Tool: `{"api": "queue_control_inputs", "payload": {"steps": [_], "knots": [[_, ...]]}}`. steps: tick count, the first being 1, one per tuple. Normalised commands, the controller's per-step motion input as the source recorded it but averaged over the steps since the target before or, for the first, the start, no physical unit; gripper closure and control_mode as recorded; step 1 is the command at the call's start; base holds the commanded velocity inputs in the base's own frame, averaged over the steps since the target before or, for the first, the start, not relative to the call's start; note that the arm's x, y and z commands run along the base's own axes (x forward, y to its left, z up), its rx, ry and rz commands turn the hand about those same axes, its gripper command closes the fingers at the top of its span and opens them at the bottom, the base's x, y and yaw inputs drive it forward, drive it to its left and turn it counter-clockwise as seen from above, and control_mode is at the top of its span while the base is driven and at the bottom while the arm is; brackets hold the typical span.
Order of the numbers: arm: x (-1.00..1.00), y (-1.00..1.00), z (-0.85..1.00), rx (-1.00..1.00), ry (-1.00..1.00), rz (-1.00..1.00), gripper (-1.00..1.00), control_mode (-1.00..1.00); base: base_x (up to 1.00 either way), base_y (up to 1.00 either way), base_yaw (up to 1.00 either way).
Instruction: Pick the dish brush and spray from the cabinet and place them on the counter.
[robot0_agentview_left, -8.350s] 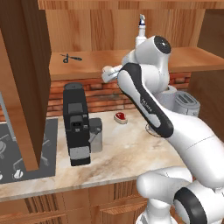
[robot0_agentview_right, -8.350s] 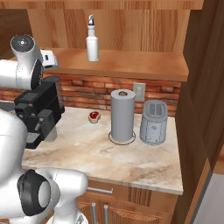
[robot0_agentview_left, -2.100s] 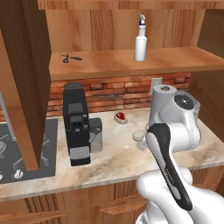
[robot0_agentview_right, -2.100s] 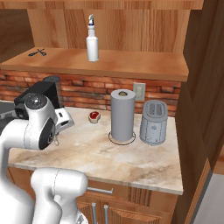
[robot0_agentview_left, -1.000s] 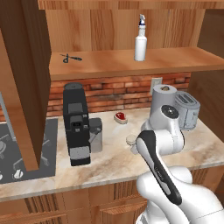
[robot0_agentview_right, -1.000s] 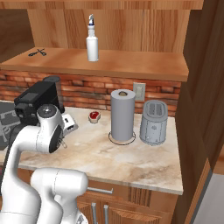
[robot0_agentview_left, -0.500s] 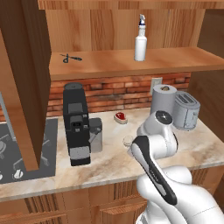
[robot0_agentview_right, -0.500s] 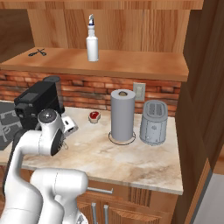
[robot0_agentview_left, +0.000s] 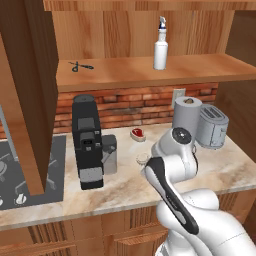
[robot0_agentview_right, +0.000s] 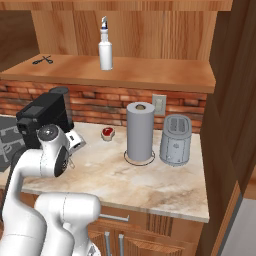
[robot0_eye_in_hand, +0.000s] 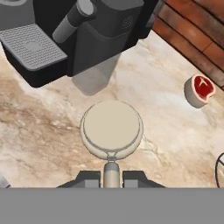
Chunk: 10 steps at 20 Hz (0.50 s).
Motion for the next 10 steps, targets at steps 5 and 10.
{"api": "queue_control_inputs", "payload": {"steps": [5,10], "knots": [[0.09,0.00,-0.80,0.03,-0.16,0.00,1.00,-1.00,0.00,0.00,0.00],[0.12,-0.04,-0.83,0.06,-0.11,0.00,1.00,-1.00,0.00,0.00,0.00]]}}
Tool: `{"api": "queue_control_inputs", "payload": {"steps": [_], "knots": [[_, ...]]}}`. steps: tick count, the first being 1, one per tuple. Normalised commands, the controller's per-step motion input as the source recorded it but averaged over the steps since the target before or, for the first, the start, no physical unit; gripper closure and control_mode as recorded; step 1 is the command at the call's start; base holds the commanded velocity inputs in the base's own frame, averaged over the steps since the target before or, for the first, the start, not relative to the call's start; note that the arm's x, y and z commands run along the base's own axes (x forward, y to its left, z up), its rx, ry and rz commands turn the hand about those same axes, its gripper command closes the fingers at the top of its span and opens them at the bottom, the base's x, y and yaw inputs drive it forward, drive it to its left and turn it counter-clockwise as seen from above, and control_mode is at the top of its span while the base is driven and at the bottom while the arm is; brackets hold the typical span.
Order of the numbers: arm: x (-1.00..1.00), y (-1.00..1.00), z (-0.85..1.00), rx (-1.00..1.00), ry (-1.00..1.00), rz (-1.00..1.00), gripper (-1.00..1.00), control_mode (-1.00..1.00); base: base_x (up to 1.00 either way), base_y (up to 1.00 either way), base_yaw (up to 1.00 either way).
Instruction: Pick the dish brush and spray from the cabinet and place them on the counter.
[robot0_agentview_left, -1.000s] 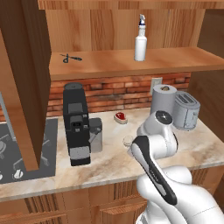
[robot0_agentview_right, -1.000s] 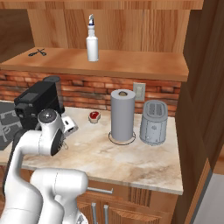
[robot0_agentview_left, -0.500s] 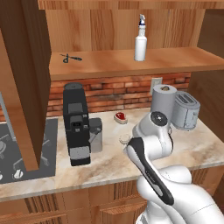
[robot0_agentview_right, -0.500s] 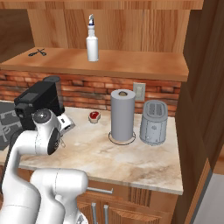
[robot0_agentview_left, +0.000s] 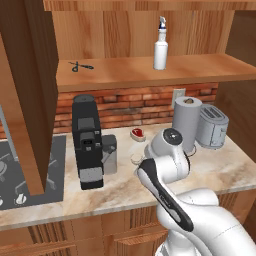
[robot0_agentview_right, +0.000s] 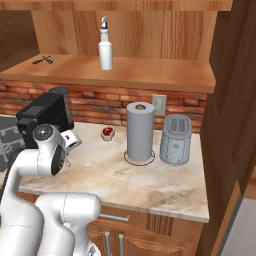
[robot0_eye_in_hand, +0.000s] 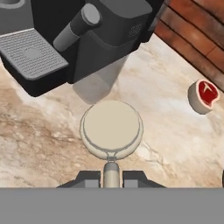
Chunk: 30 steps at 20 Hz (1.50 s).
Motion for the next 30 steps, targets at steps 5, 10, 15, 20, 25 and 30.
{"api": "queue_control_inputs", "payload": {"steps": [5,10,15,20,25,30], "knots": [[0.12,-0.33,-0.78,0.11,-0.04,0.00,1.00,-1.00,0.00,0.00,0.00],[0.14,-0.50,-0.62,0.13,0.00,0.00,1.00,-1.00,0.00,0.00,0.00],[0.09,-0.41,-0.74,0.11,-0.01,0.00,1.00,-1.00,0.00,0.00,0.00],[0.00,-0.08,-0.98,0.04,-0.10,0.00,1.00,-1.00,0.00,0.00,0.00],[0.00,0.00,-1.00,0.00,-0.17,0.00,1.00,-1.00,0.00,0.00,0.00],[0.00,0.00,-1.00,0.00,-0.19,0.00,1.00,-1.00,0.00,0.00,0.00]]}}
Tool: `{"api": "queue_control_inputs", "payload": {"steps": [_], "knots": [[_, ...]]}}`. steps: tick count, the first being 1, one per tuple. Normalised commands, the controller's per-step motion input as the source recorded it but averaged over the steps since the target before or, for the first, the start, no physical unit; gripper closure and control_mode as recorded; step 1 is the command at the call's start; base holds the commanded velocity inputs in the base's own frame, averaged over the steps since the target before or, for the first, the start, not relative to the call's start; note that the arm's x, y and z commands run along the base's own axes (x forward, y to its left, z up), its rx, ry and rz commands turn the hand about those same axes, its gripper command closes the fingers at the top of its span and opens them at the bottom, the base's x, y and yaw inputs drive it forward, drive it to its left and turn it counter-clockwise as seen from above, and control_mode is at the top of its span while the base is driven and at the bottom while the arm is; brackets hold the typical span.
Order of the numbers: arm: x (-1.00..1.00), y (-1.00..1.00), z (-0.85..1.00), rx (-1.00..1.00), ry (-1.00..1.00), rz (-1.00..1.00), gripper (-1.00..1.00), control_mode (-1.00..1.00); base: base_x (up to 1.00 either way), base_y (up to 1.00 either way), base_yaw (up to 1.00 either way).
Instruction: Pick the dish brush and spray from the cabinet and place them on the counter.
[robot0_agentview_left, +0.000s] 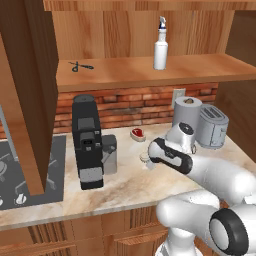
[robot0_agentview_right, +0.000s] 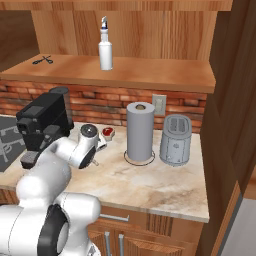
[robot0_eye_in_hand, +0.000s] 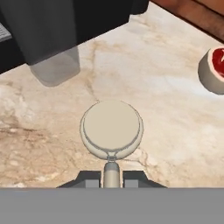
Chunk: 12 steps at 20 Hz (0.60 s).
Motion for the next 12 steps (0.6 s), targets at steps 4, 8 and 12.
{"api": "queue_control_inputs", "payload": {"steps": [4,8,12], "knots": [[0.00,0.00,-1.00,0.00,-0.18,0.00,1.00,-1.00,0.00,0.00,0.00],[0.00,0.01,-1.00,0.00,-0.17,0.00,1.00,-1.00,0.00,0.00,0.00],[0.00,0.09,-1.00,0.00,-0.16,-0.04,1.00,-1.00,0.00,0.00,0.00]]}}
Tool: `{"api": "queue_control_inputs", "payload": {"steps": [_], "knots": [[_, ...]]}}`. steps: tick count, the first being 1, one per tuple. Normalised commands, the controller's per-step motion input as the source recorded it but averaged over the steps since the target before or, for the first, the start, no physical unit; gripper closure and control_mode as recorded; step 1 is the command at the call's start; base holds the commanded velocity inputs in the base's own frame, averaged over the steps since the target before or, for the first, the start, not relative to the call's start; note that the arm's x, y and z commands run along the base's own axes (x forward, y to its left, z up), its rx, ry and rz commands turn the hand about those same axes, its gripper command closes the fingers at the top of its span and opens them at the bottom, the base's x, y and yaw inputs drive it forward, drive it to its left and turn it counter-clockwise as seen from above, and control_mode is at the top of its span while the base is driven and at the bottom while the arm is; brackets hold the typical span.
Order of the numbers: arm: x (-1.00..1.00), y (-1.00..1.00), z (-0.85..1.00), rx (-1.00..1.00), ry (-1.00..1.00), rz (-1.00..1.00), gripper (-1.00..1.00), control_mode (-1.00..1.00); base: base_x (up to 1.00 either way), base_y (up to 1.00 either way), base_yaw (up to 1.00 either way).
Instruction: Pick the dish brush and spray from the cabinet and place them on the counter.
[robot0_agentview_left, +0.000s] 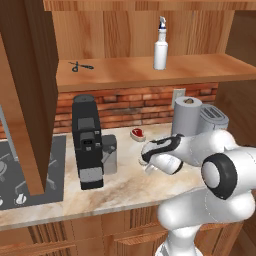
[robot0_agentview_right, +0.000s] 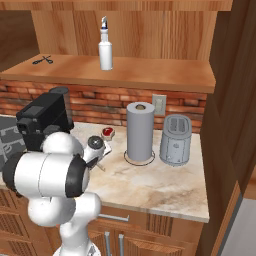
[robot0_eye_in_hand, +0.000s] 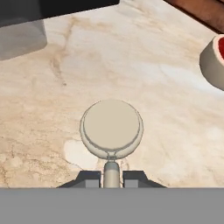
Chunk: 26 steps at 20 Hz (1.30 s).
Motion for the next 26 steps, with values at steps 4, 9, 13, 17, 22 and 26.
{"api": "queue_control_inputs", "payload": {"steps": [4,9,13,17,22,26], "knots": [[0.00,0.17,-1.00,0.00,-0.14,-0.07,1.00,-1.00,0.00,0.00,0.00],[0.02,0.16,-1.00,0.00,-0.12,-0.08,-1.00,-1.00,0.00,0.00,0.00],[-0.06,0.07,-0.74,0.00,-0.15,-0.06,-1.00,-1.00,0.00,0.00,0.00],[-0.31,-0.14,0.09,0.01,-0.20,-0.11,-1.00,-1.00,0.00,0.00,0.00],[-0.21,-0.16,0.36,0.00,-0.28,-0.14,-1.00,-1.00,0.00,0.00,0.00],[-0.14,-0.14,0.53,0.00,-0.23,-0.17,-1.00,-1.00,0.00,0.00,0.00]]}}
